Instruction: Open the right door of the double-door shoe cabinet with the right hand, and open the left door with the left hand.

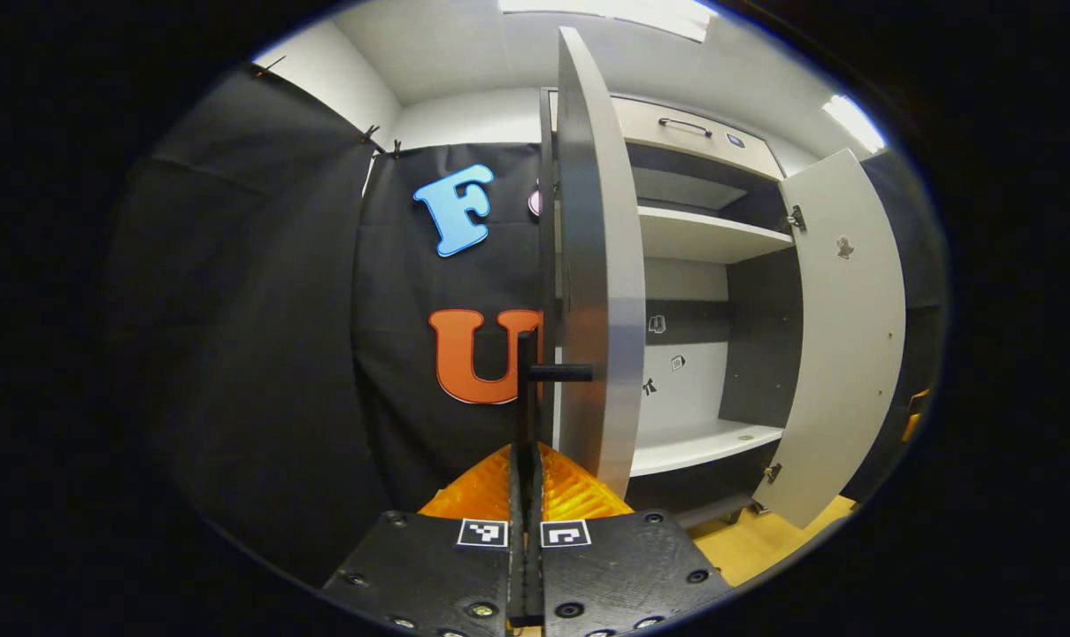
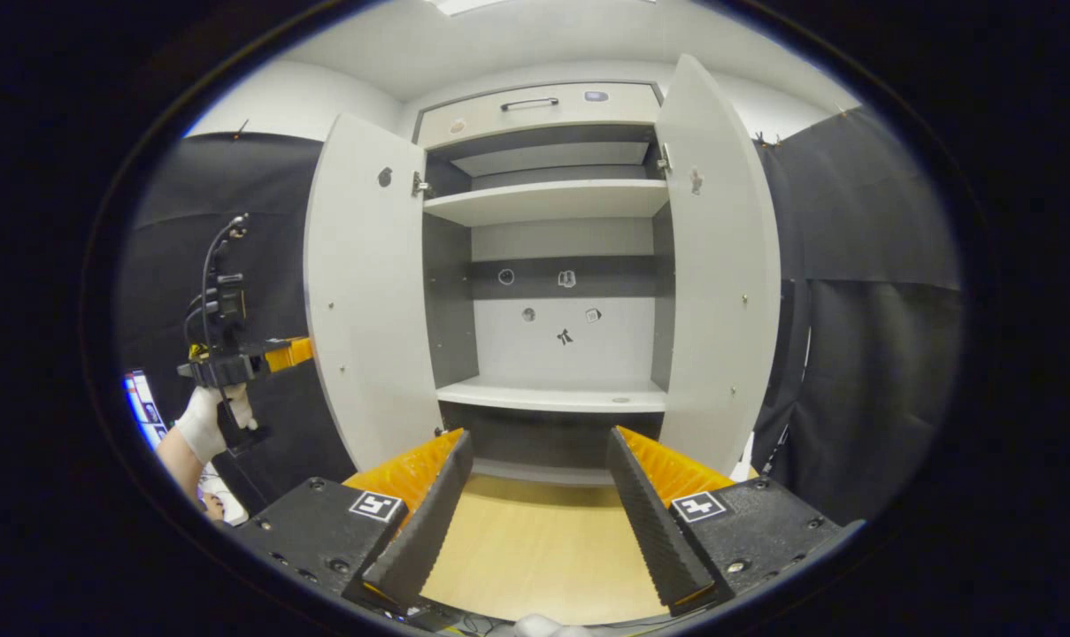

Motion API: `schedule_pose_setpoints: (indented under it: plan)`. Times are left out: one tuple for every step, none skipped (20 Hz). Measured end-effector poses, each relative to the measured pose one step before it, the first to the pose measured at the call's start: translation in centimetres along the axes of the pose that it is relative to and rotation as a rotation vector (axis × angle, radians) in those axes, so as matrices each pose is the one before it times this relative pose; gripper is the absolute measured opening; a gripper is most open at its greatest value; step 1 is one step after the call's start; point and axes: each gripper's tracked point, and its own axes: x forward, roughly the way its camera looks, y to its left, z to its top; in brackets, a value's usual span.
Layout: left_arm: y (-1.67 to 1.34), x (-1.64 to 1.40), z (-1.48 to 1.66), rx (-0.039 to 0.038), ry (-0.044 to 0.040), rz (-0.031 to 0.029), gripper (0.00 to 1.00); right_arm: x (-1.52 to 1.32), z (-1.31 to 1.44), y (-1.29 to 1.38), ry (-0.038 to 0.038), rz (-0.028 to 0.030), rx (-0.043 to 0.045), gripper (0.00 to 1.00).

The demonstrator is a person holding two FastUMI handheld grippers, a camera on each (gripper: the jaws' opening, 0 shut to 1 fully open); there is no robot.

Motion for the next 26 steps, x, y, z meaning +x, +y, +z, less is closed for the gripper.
schedule_pose_setpoints:
  plan:
    - [0.089, 0.0, -0.117, 0.0213, 0.00292, 0.00785, 0.09, 0.004, -0.064, 0.072, 0.00046, 0.00274, 0.00028, 0.96]
    - [0.057, 0.13, 0.033, 0.01456, -0.00048, 0.00798, 0.0, 0.006, 0.021, 0.081, -0.00101, 0.00306, 0.00071, 0.96]
    - [-0.009, 0.026, 0.047, -0.00247, 0.00282, 0.00129, 0.0, -0.086, 0.031, 0.07, -0.00117, 0.00205, -0.00263, 0.96]
    - [-0.146, 0.016, 0.067, -0.00455, 0.0022, 0.00081, 0.0, -0.01, 0.05, -0.003, -0.00071, 0.00086, -0.00409, 0.96]
    - [0.098, -0.129, -0.039, -0.00271, 0.00377, 0.00407, 0.0, -0.116, -0.06, -0.037, 0.0002, 0.00078, -0.00358, 0.96]
    - [0.099, -0.039, 0.003, -0.0031, 0.00415, 0.00504, 0.0, -0.043, 0.063, -0.033, -0.00213, -0.00023, -0.00074, 0.96]
    - [0.132, -0.086, -0.128, -0.00777, 0.00256, 0.00468, 0.0, -0.029, 0.003, -0.042, -0.00109, -0.00139, 0.0011, 0.96]
    - [-0.066, -0.31, 0.01, -0.00815, 0.00285, 0.00039, 0.0, -0.082, 0.036, 0.028, -0.00033, 0.00022, 0.00075, 0.96]
    - [-0.105, -0.225, -0.099, -0.0112, 0.00115, -0.00376, 0.0, -0.083, -0.009, 0.044, 0.00009, -0.00035, 0.00046, 0.96]
    - [0.073, -0.224, -0.059, 0.0037, 0.00864, -0.00019, 0.0, 0.033, 0.044, -0.052, -0.00119, -0.00118, -0.00108, 0.96]
    - [0.2, -0.344, -0.065, 0.00751, 0.00312, 0.00581, 0.0, 0.05, 0.016, -0.087, 0.00014, -0.0014, -0.00168, 0.96]
    - [0.149, -0.147, -0.134, 0.01011, 0.00279, 0.01141, 0.0, -0.028, 0.023, -0.079, -0.00014, -0.00081, -0.0016, 0.96]
    - [0.329, -0.487, -0.254, 0.00994, 0.00534, 0.01313, 0.01, -0.088, 0.076, -0.115, -0.00531, -0.00256, 0.0013, 0.96]
    - [0.392, -0.541, -0.27, -0.00151, 0.00984, 0.01826, 0.03, -0.1, 0.065, -0.106, -0.00153, -0.00055, 0.001, 0.95]
    - [0.491, -0.694, -0.648, -0.00877, 0.02282, 0.02126, 0.11, -0.111, 0.081, -0.067, -0.00247, 0.00018, 0.00357, 0.96]
    - [0.228, -0.789, -0.873, -0.0104, 0.01989, 0.01334, 0.1, -0.016, 0.159, -0.114, -0.00418, 0.00044, 0.00361, 0.94]
    - [0.13, -0.854, -0.805, -0.00989, 0.01739, 0.01072, 0.39, 0.148, 0.152, -0.144, -0.0024, -0.00254, 0.00144, 0.96]
    - [0.363, -1.047, -0.558, 0.00213, 0.00914, 0.01673, 0.68, 0.089, 0.219, -0.098, -0.00606, -0.00181, 0.00206, 0.96]
    - [0.284, -0.383, -0.536, 0.00847, 0.00975, 0.02331, 0.98, 0.035, 0.147, -0.154, -0.00204, -0.00186, 0.00021, 0.96]
    - [0.136, -0.727, -0.511, 0.01525, 0.01367, 0.02429, 0.97, 0.055, 0.19, -0.215, -0.00405, -0.00254, -0.00046, 0.96]
    - [0.013, -0.881, -0.025, 0.01071, 0.00144, 0.01088, 0.97, -0.004, 0.214, -0.333, -0.00354, -0.00518, -0.00079, 0.96]
    - [-0.614, -0.868, 0.423, 0.00196, -0.01112, -0.00392, 0.97, -0.011, 0.197, -0.226, -0.00281, -0.00265, 0.00105, 0.96]
    - [-0.606, -0.945, 0.428, -0.00563, -0.00895, -0.00662, 0.97, 0.083, 0.238, -0.128, -0.00505, -0.00252, 0.0013, 0.96]
    - [-0.616, -0.61, 0.363, -0.00345, -0.00706, -0.00762, 0.97, 0.1, 0.2, -0.228, -0.00323, -0.00413, -0.00188, 0.96]
    - [-0.8, -0.668, 0.552, -0.00063, -0.0114, -0.01087, 0.96, 0.095, 0.259, -0.242, -0.00446, -0.00463, -0.00193, 0.96]
    - [-0.73, -0.259, 0.66, -0.00394, -0.00677, -0.00815, 0.97, 0.055, 0.282, -0.196, -0.00553, -0.00492, -0.0007, 0.96]
